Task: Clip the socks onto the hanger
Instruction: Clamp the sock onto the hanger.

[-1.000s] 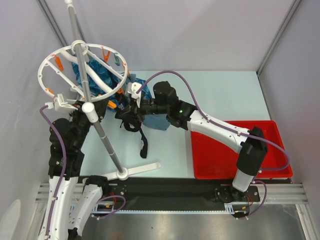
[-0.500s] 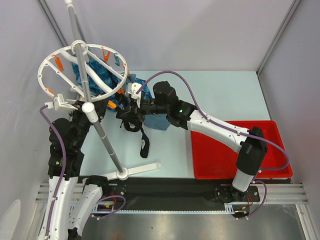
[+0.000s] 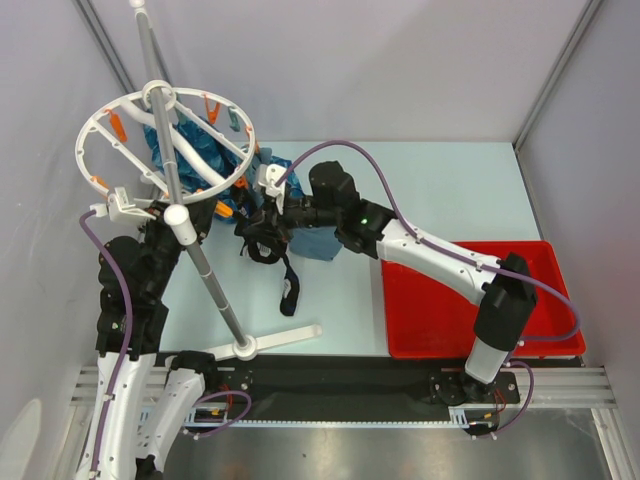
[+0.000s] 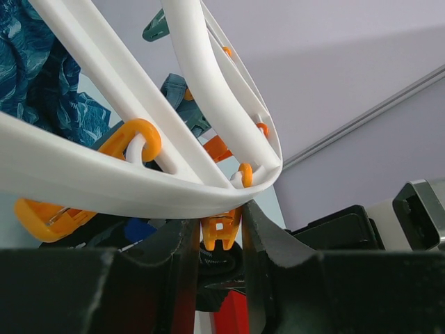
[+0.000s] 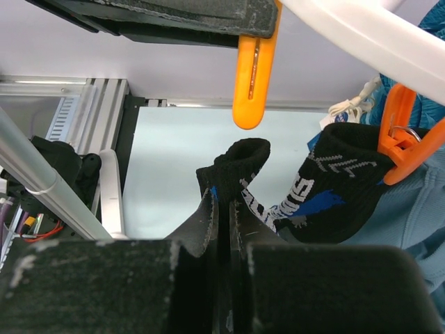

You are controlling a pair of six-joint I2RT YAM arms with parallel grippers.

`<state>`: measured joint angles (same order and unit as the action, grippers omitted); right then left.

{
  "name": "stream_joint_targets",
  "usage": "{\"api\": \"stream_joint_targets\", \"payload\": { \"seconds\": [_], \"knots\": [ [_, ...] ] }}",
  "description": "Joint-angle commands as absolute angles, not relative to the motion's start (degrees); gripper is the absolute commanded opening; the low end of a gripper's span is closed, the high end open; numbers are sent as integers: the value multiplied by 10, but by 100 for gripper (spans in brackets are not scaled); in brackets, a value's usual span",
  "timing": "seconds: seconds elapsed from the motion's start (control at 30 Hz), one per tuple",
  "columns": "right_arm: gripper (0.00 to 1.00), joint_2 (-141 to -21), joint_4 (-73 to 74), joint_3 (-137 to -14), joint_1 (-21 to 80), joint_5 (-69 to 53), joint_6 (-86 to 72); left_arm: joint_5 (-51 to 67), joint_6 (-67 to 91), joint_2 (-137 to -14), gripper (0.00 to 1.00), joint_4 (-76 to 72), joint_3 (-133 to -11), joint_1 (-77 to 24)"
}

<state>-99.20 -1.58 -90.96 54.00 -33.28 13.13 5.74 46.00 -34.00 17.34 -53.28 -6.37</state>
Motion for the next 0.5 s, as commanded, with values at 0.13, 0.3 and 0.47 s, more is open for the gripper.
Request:
{"api": "stream_joint_targets", "payload": {
  "seconds": [0.13, 0.3, 0.47],
  "knots": [
    [0, -974, -47, -929, 553, -345, 129, 68, 454, -339, 0, 194, -544, -68],
    [0, -966, -47, -928, 560, -338, 133, 65, 453, -340, 0, 197, -543, -68],
    [0, -962, -41, -928, 559, -331, 138, 62, 451, -338, 0, 200, -543, -68]
  ]
}}
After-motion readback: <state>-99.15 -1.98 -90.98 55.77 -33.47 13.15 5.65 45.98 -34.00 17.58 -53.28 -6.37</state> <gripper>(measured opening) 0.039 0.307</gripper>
